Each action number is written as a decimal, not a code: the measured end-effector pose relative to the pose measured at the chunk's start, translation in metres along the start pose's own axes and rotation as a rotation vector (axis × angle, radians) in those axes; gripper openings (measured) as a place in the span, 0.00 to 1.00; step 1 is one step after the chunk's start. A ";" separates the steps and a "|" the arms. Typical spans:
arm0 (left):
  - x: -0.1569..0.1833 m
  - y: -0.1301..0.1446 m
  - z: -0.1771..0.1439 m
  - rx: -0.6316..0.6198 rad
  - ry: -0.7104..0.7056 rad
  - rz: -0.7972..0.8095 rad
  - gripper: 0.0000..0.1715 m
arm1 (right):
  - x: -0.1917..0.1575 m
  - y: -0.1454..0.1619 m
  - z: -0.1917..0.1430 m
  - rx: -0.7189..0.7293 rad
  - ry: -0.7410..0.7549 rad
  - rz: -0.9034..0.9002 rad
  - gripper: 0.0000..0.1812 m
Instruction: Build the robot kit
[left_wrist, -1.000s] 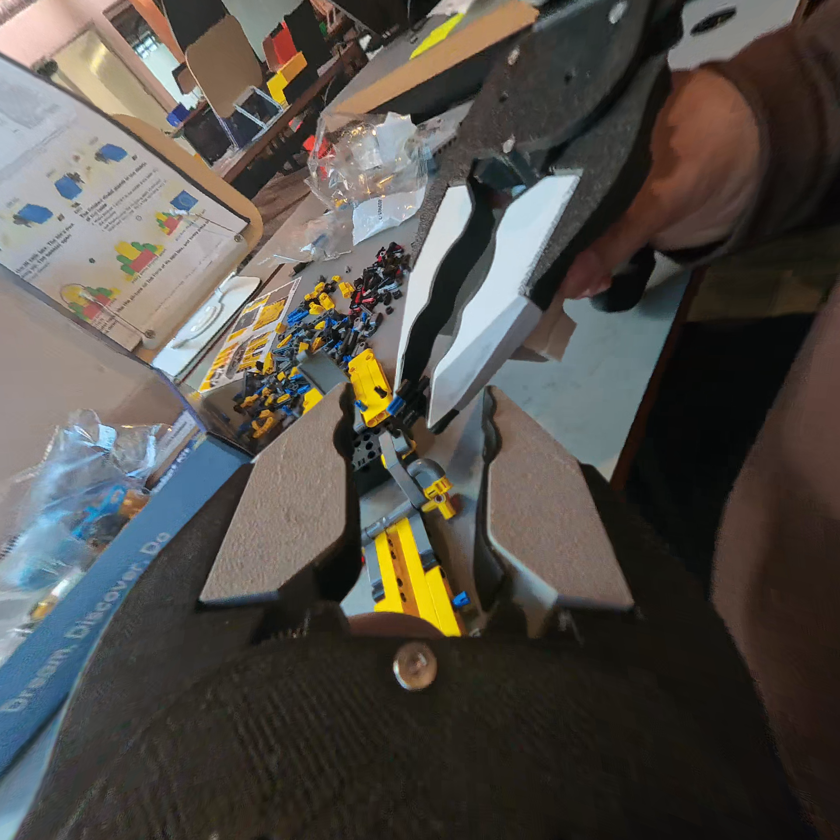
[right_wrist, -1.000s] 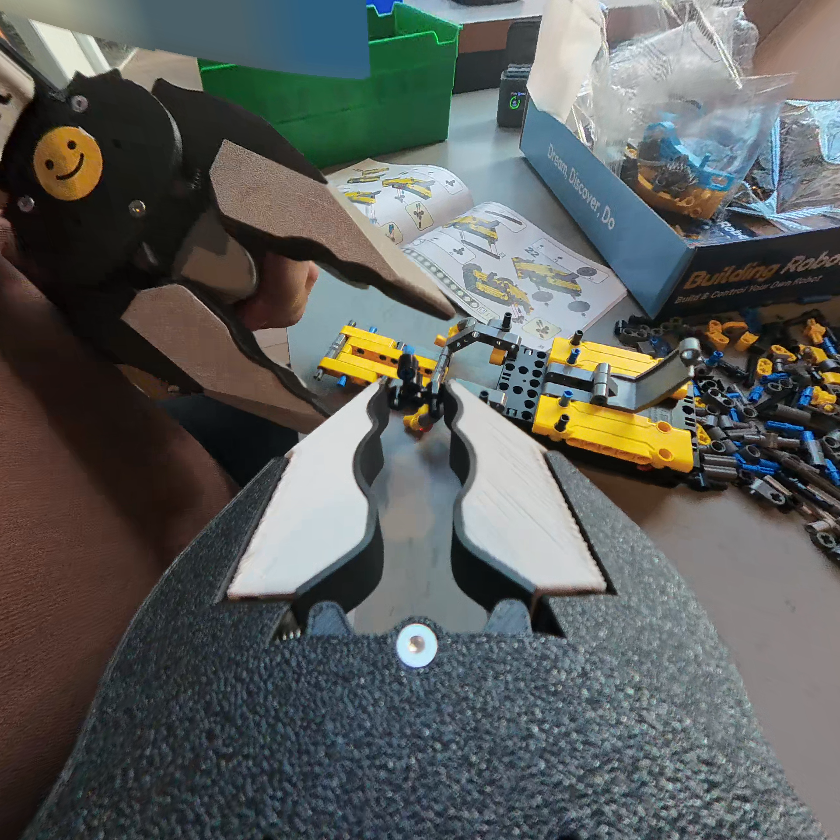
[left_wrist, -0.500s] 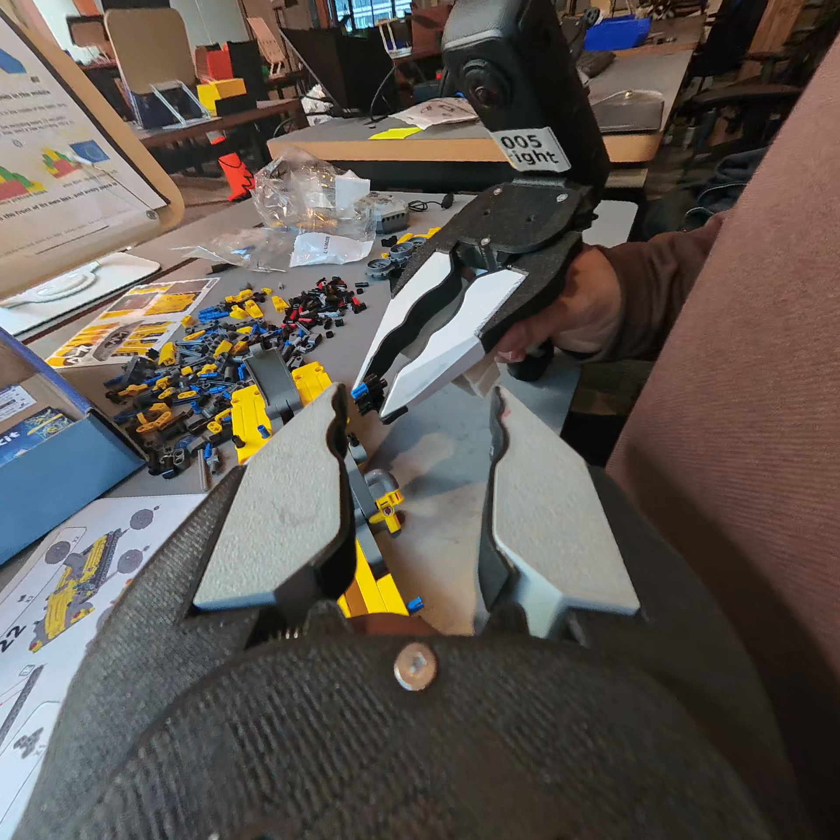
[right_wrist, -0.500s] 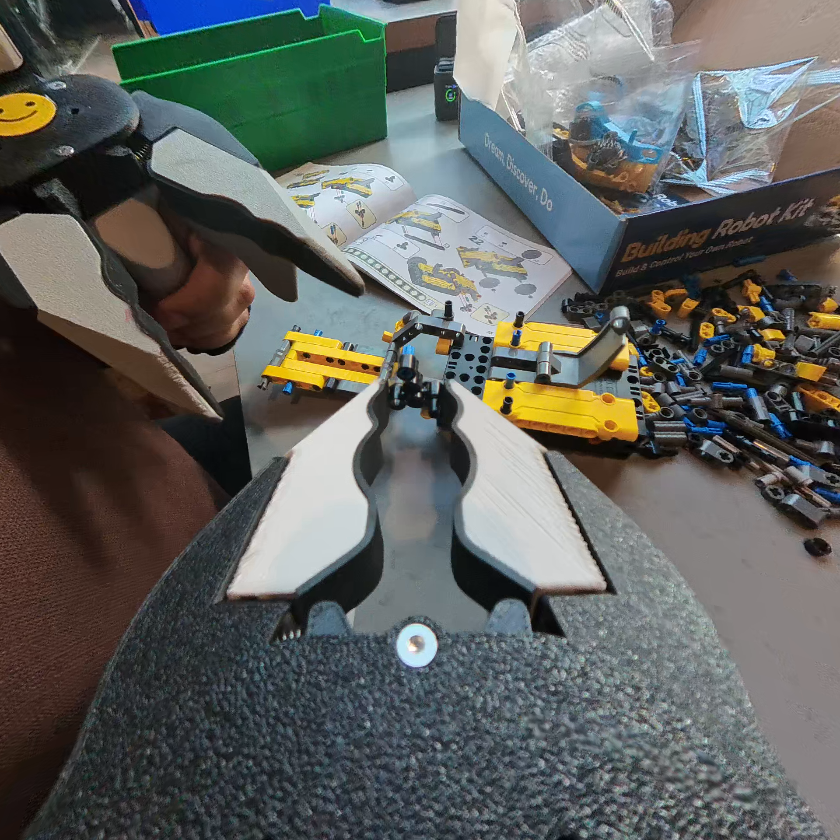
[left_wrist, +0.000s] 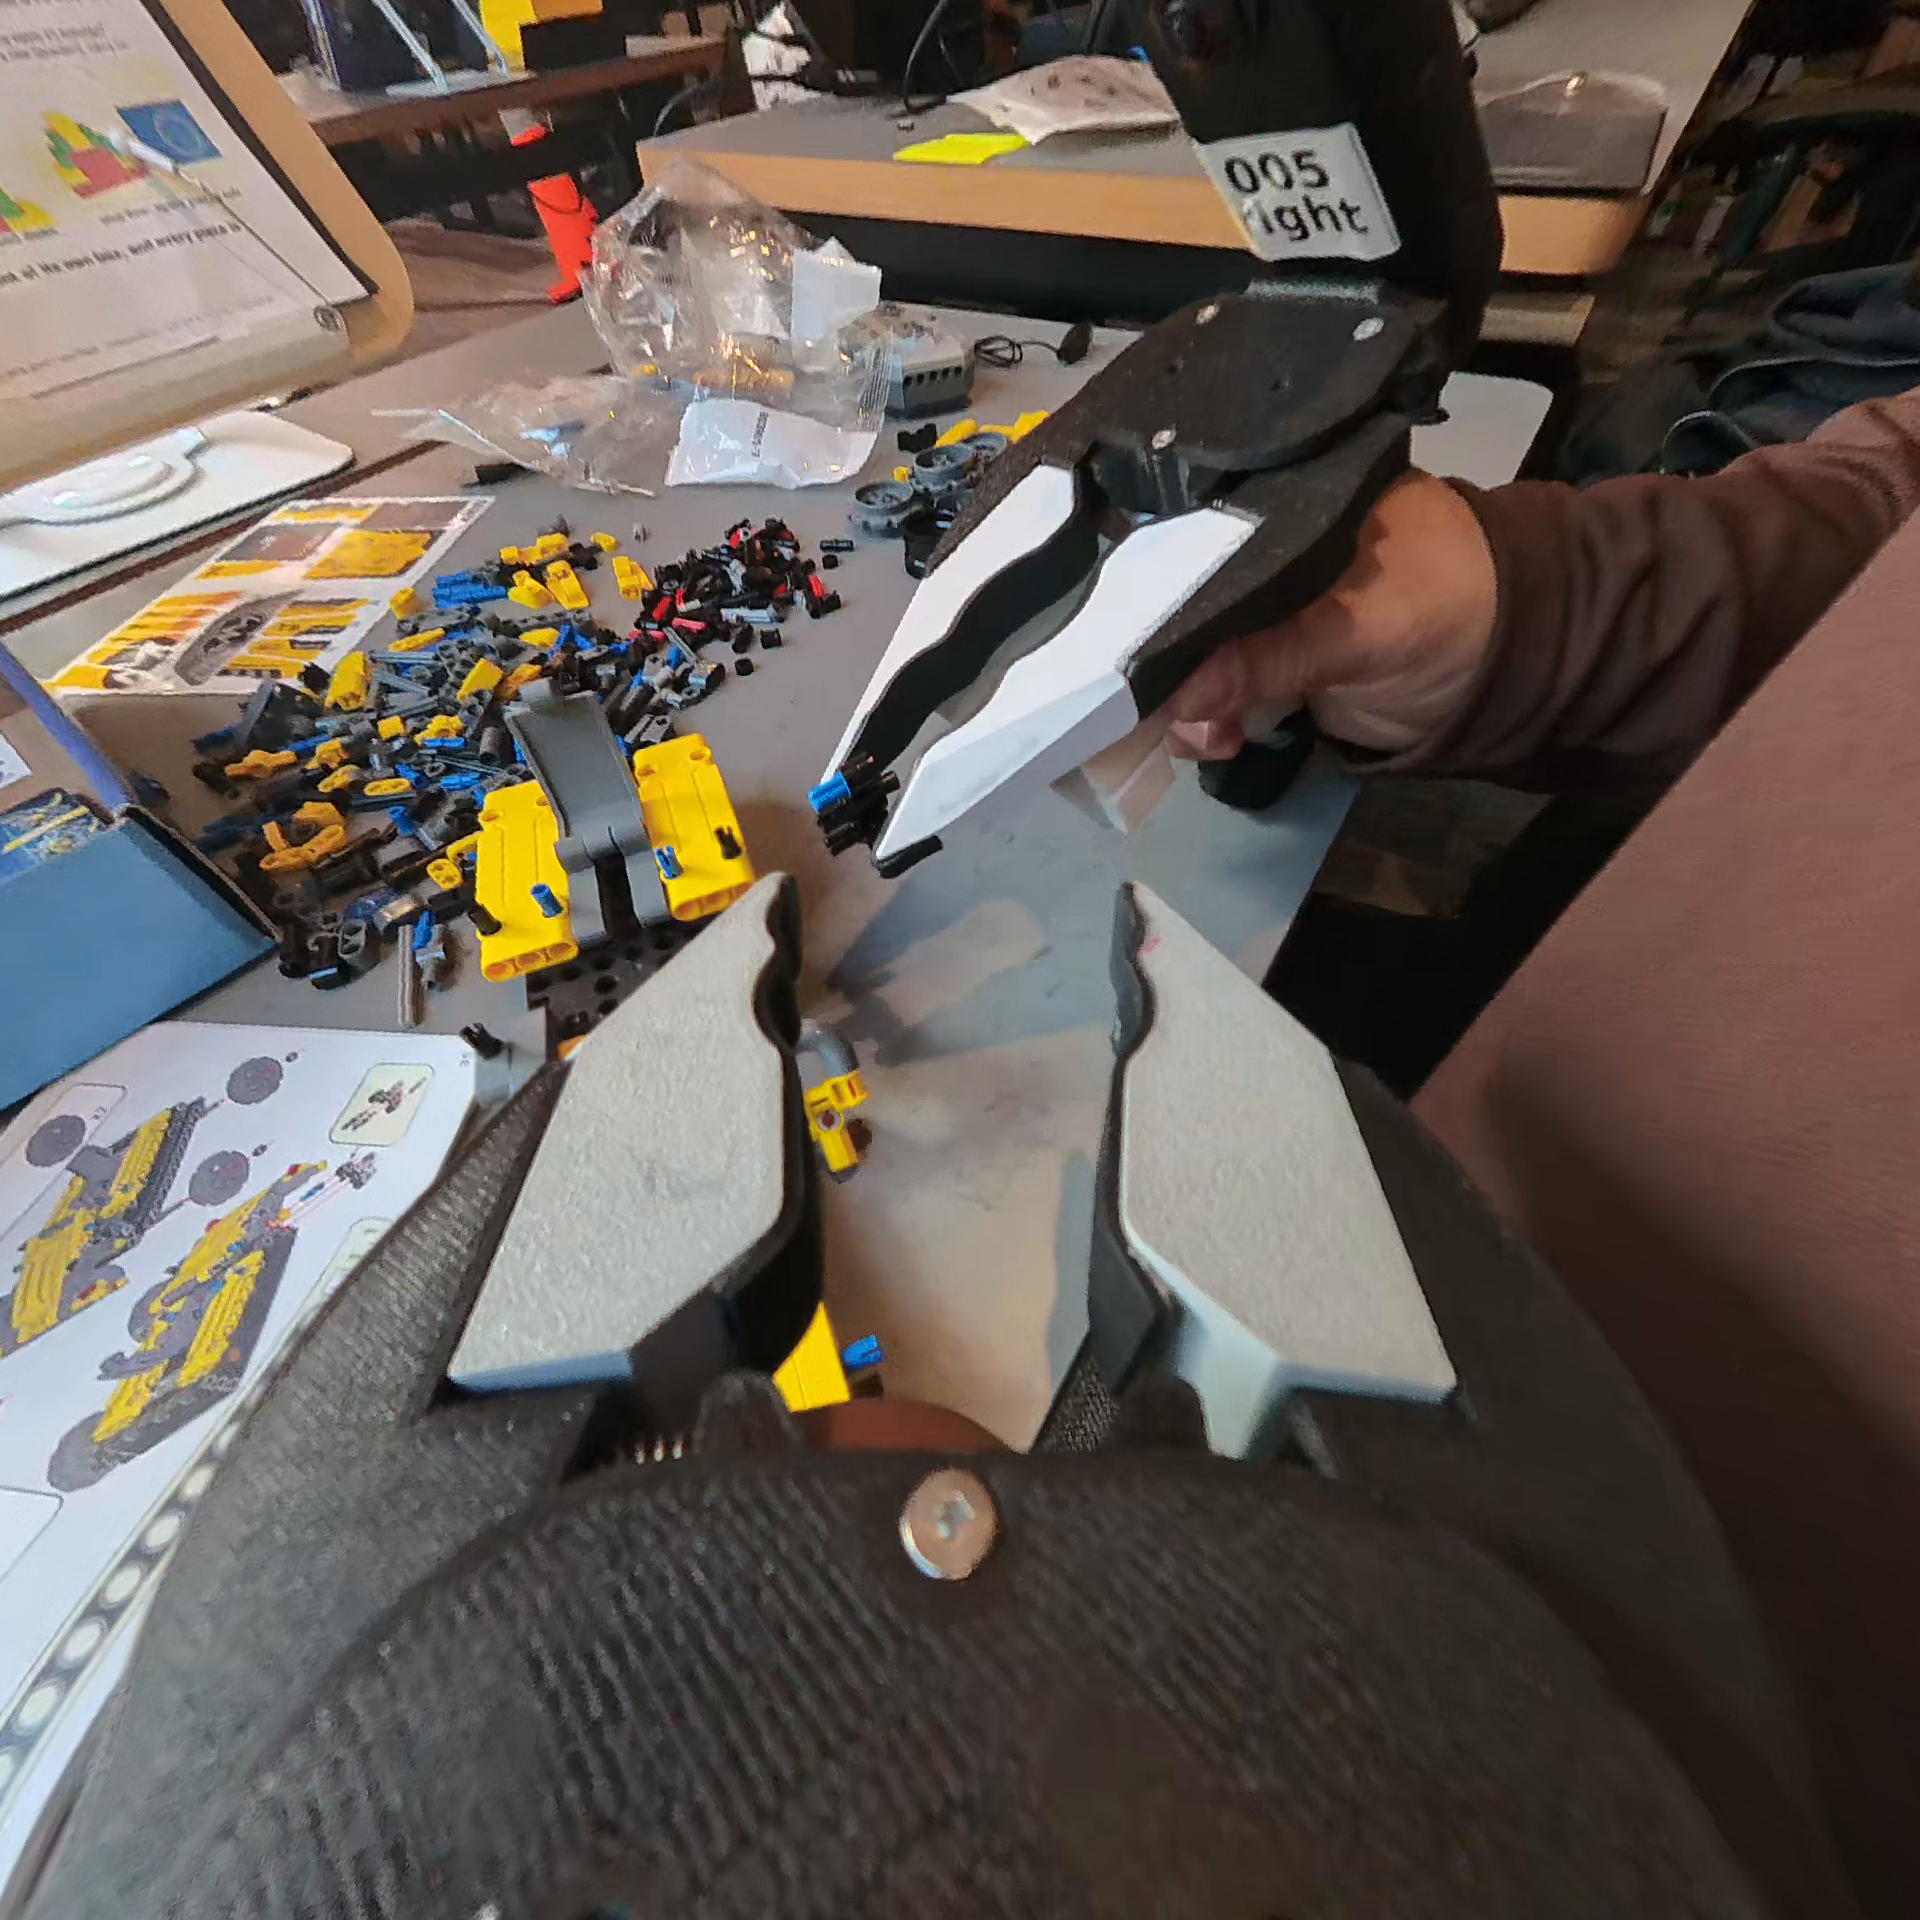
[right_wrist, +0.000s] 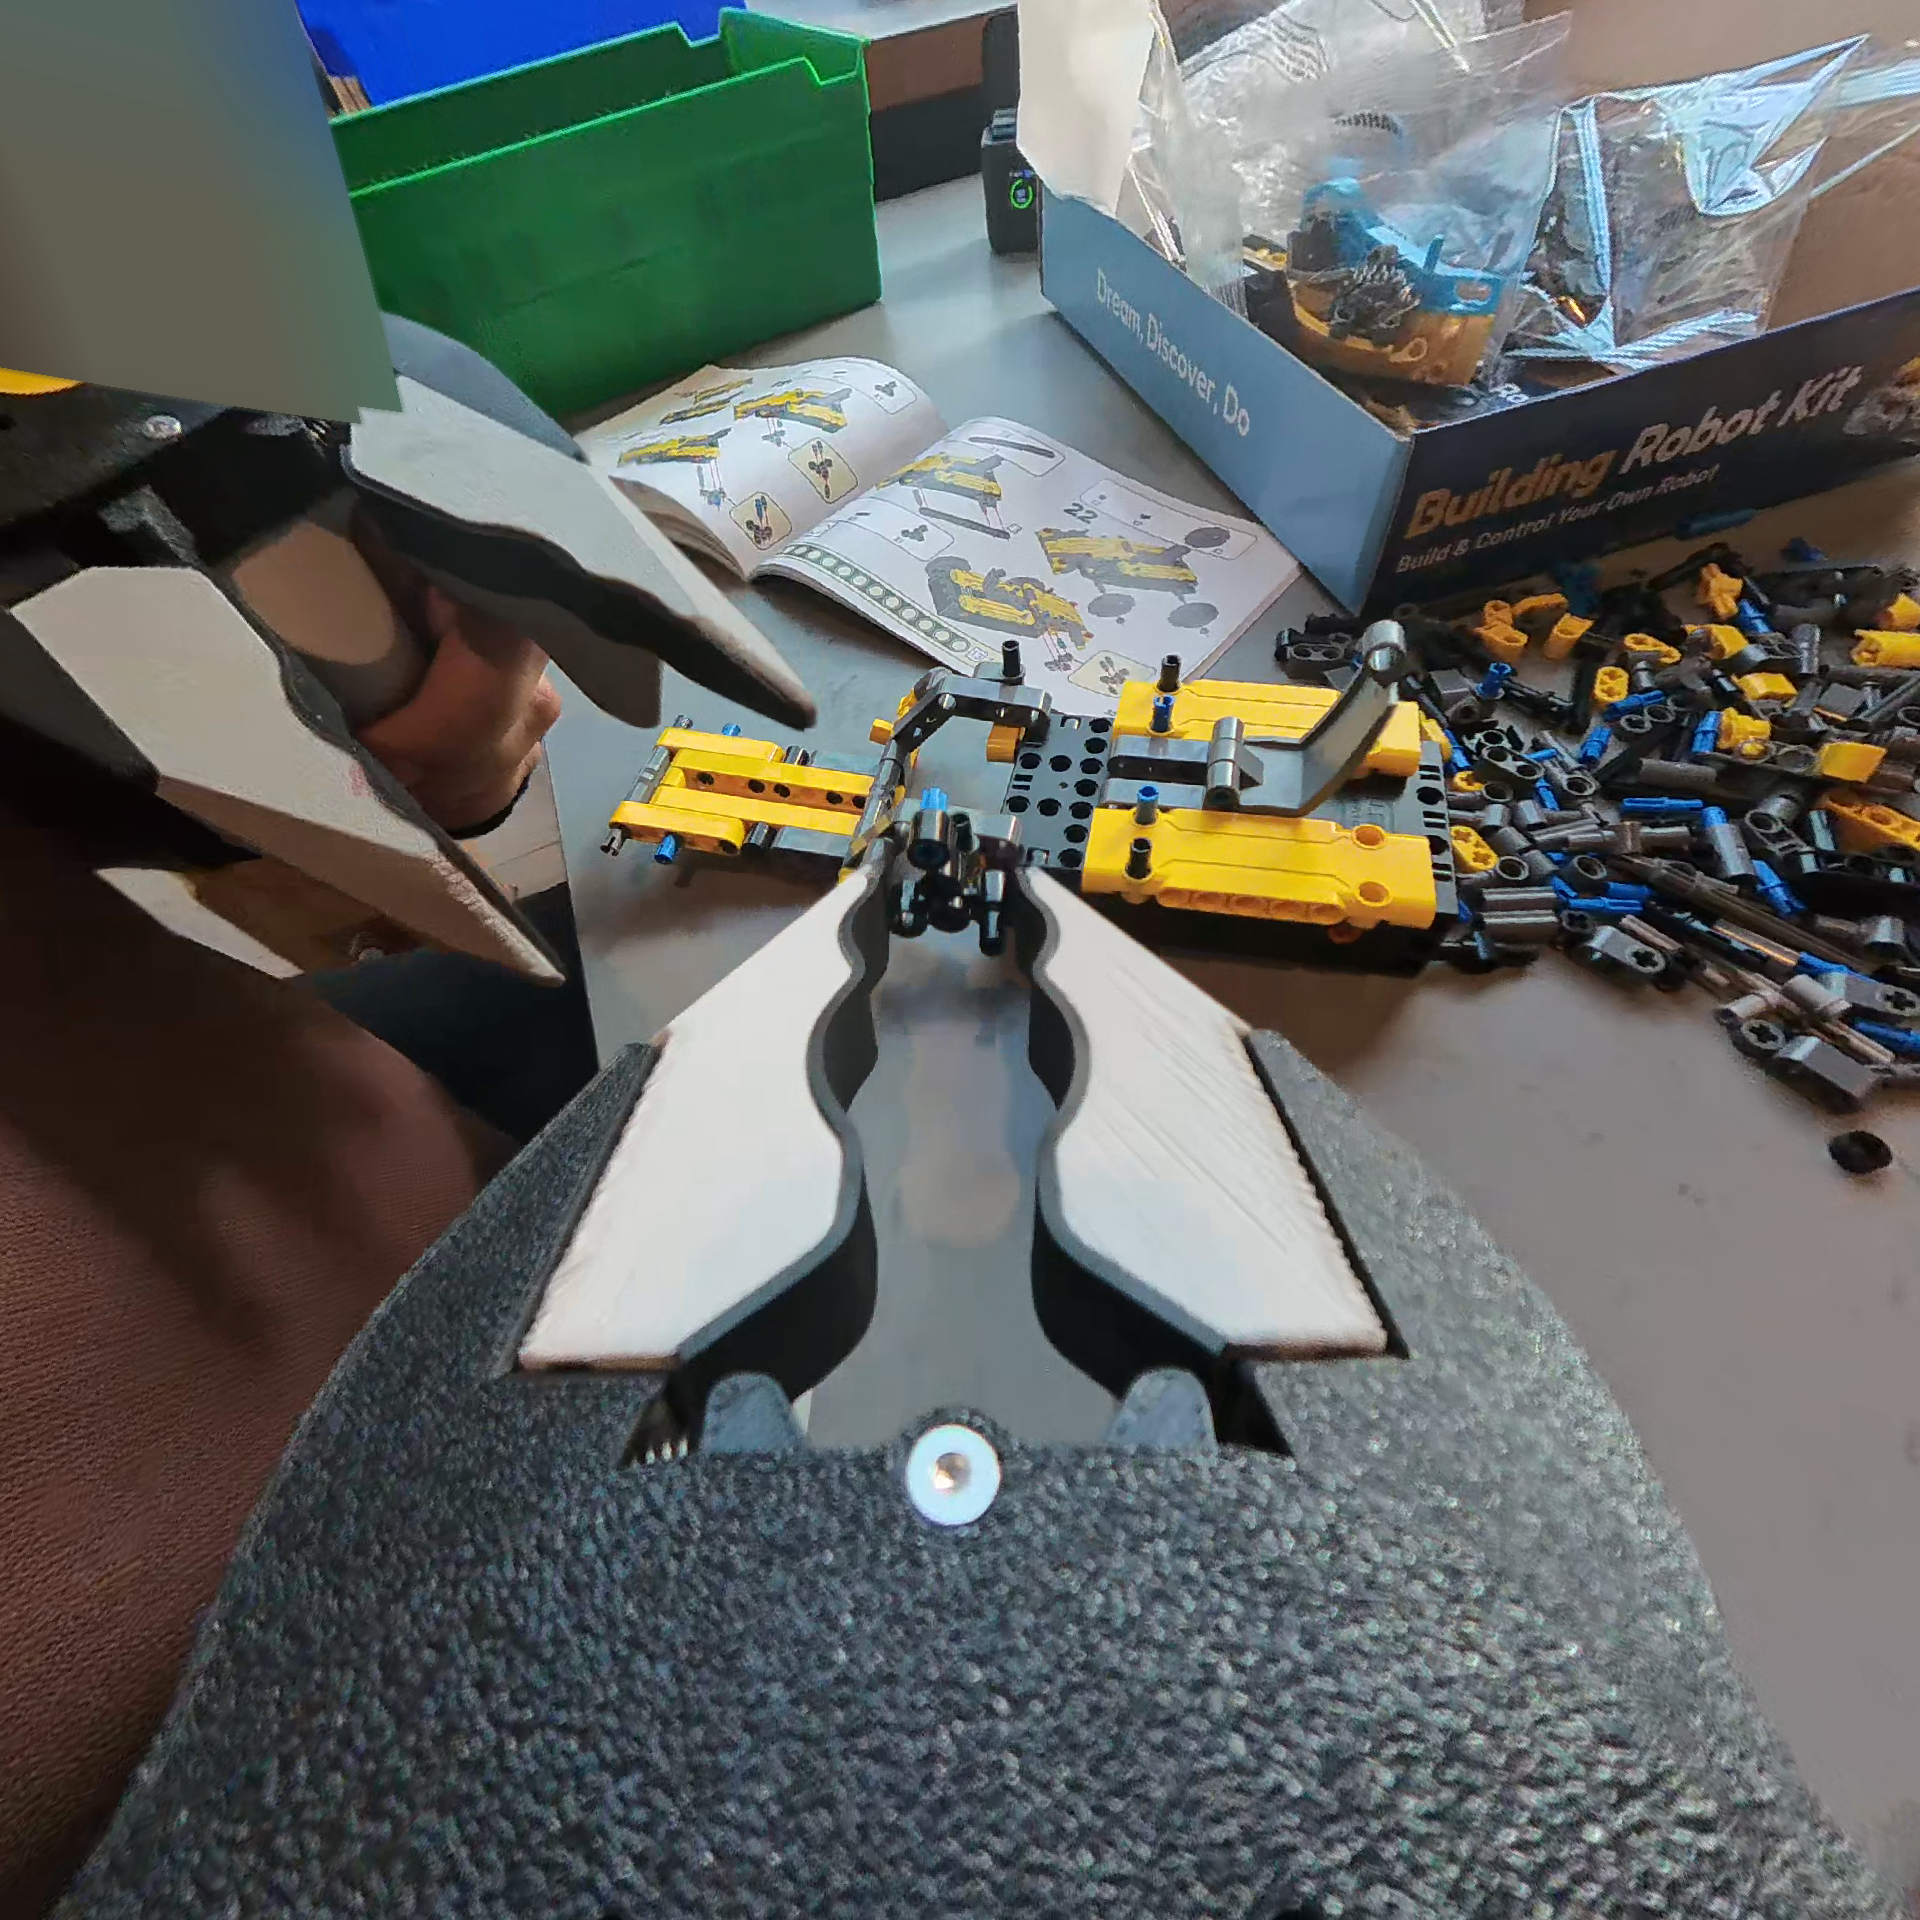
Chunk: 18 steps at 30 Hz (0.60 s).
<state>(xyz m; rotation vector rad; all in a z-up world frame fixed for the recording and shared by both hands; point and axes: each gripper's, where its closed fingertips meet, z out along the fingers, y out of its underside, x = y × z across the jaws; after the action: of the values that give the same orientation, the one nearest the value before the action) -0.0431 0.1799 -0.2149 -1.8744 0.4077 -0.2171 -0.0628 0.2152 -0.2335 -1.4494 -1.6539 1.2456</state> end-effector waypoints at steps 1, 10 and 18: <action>0.002 0.001 0.001 -0.008 -0.001 0.001 0.34 | 0.000 0.001 -0.001 -0.002 0.000 0.001 0.11; 0.013 0.002 0.001 -0.013 -0.009 -0.019 0.33 | -0.004 0.012 -0.005 -0.054 0.003 -0.008 0.11; 0.015 0.009 -0.007 -0.018 -0.019 -0.019 0.33 | -0.003 0.015 -0.005 -0.070 0.020 -0.012 0.11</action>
<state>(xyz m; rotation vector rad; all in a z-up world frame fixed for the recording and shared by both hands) -0.0334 0.1658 -0.2218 -1.8975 0.3803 -0.2088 -0.0520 0.2127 -0.2448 -1.4870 -1.7061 1.1735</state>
